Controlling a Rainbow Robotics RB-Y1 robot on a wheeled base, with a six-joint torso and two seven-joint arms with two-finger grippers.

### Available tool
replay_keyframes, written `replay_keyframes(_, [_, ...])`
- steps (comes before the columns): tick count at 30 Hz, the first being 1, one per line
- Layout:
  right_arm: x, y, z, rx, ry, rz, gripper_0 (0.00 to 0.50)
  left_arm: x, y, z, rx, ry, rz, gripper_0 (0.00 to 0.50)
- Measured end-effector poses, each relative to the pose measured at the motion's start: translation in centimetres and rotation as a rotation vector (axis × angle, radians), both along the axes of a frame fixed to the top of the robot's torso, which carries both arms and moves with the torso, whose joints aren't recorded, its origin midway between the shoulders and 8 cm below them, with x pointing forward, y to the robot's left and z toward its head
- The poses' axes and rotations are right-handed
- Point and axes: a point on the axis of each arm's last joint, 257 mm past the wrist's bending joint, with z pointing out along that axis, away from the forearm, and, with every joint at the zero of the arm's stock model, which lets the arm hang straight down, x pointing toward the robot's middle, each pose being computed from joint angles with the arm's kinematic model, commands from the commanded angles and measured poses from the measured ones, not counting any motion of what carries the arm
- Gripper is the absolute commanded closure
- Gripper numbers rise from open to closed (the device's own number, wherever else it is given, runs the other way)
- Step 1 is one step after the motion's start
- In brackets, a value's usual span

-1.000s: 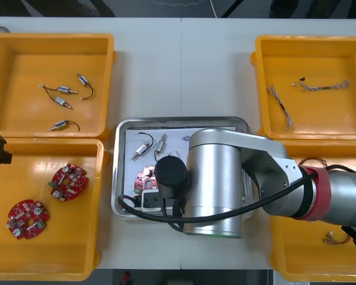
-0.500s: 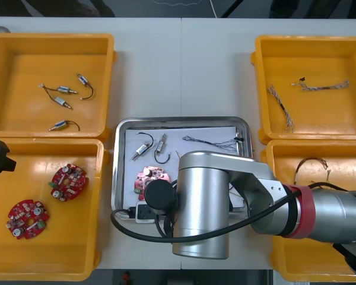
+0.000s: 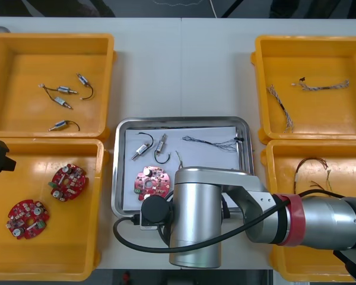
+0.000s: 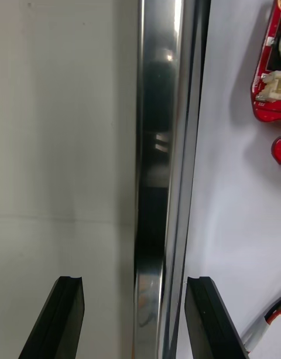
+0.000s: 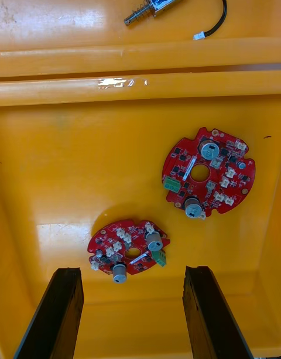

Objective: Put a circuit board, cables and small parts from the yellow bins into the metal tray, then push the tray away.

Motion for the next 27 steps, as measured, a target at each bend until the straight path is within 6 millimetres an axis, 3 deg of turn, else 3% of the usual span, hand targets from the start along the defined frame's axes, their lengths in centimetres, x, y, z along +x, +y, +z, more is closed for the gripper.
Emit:
replay_keyframes(5, [0.0, 0.1, -0.2, 0.002, -0.004, 0.004, 0.000, 0.0, 0.0, 0.0, 0.000, 0.000, 0.000, 0.000])
replay_keyframes(6, [0.0, 0.2, -0.2, 0.003, -0.004, 0.005, 0.026, 0.0, 0.0, 0.0, 0.000, 0.000, 0.000, 0.000])
replay_keyframes(8, [0.1, 0.2, -0.2, 0.005, -0.005, 0.006, 0.190, 0.0, 0.0, 0.0, 0.000, 0.000, 0.000, 0.000])
replay_keyframes(9, [0.1, 0.3, -0.1, 0.007, -0.007, 0.006, 0.353, 0.0, 0.0, 0.0, 0.000, 0.000, 0.000, 0.000])
replay_keyframes(10, [0.1, 0.3, -0.1, 0.008, -0.009, 0.006, 0.475, 0.0, 0.0, 0.0, 0.000, 0.000, 0.000, 0.000])
replay_keyframes(11, [0.2, 0.3, -0.1, 0.008, -0.010, 0.006, 0.500, 0.0, 0.0, 0.0, 0.000, 0.000, 0.000, 0.000])
replay_keyframes(27, [1.6, 0.4, 0.6, 0.011, -0.069, 0.004, 0.500, 0.0, 0.0, 0.0, 0.000, 0.000, -0.001, 0.000])
